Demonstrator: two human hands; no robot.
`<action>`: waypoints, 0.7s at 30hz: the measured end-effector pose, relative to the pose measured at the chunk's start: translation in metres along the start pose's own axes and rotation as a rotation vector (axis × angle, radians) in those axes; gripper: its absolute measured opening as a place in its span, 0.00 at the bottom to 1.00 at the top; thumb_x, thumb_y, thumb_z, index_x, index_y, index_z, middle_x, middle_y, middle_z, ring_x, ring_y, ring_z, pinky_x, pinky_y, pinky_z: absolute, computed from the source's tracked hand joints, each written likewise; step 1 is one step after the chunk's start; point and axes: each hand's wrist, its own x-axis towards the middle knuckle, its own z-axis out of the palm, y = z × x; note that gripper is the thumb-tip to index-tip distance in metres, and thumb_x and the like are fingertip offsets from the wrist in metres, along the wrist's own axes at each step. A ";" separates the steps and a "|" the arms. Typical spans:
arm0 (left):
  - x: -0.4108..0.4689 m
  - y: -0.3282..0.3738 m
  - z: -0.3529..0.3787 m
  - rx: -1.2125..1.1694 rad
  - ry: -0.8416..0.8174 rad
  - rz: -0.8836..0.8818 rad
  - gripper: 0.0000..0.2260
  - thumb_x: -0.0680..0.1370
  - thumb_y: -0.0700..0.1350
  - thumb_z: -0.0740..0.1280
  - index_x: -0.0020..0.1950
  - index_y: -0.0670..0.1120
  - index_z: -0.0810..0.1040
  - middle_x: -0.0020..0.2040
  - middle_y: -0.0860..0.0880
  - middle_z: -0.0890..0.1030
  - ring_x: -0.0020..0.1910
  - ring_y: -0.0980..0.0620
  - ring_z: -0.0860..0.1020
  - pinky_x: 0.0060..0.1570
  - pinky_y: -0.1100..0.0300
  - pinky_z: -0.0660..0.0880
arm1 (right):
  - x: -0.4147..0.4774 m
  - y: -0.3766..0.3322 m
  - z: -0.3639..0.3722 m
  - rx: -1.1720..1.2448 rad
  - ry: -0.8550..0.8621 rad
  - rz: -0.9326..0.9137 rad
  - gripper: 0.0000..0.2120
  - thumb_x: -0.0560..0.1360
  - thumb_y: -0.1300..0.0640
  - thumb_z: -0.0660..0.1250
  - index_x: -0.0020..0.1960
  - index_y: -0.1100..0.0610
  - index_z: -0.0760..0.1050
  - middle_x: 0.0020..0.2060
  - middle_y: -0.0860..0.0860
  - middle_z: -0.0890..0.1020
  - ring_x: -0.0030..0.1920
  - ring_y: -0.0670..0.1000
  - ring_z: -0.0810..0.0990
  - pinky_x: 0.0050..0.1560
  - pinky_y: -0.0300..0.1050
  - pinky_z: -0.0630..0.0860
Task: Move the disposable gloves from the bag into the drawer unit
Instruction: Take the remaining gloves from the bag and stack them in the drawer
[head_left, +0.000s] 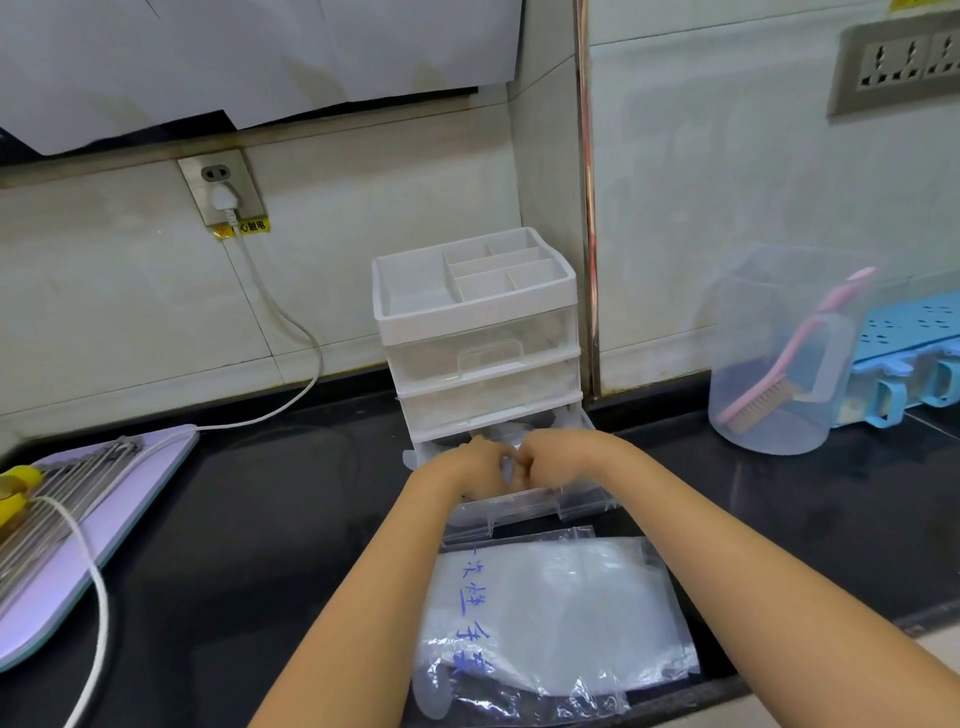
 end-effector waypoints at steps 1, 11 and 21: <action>-0.001 -0.002 -0.003 0.042 -0.024 -0.011 0.24 0.78 0.42 0.63 0.74 0.49 0.63 0.70 0.44 0.67 0.63 0.43 0.71 0.58 0.53 0.72 | 0.001 0.002 -0.001 -0.019 -0.006 0.033 0.16 0.77 0.63 0.62 0.64 0.58 0.75 0.59 0.55 0.79 0.52 0.52 0.77 0.57 0.46 0.75; 0.001 -0.006 -0.016 0.013 -0.273 -0.116 0.43 0.74 0.37 0.69 0.79 0.50 0.44 0.78 0.45 0.55 0.72 0.42 0.63 0.66 0.51 0.70 | 0.007 -0.002 -0.011 -0.346 -0.114 0.190 0.22 0.74 0.61 0.68 0.67 0.61 0.71 0.63 0.57 0.74 0.60 0.57 0.76 0.56 0.48 0.74; -0.021 0.003 -0.005 -0.153 0.086 -0.098 0.20 0.77 0.38 0.60 0.70 0.42 0.69 0.62 0.45 0.75 0.54 0.46 0.73 0.48 0.59 0.69 | 0.016 -0.016 -0.004 -0.309 -0.111 0.264 0.18 0.80 0.62 0.54 0.69 0.64 0.67 0.49 0.58 0.71 0.49 0.54 0.72 0.50 0.45 0.70</action>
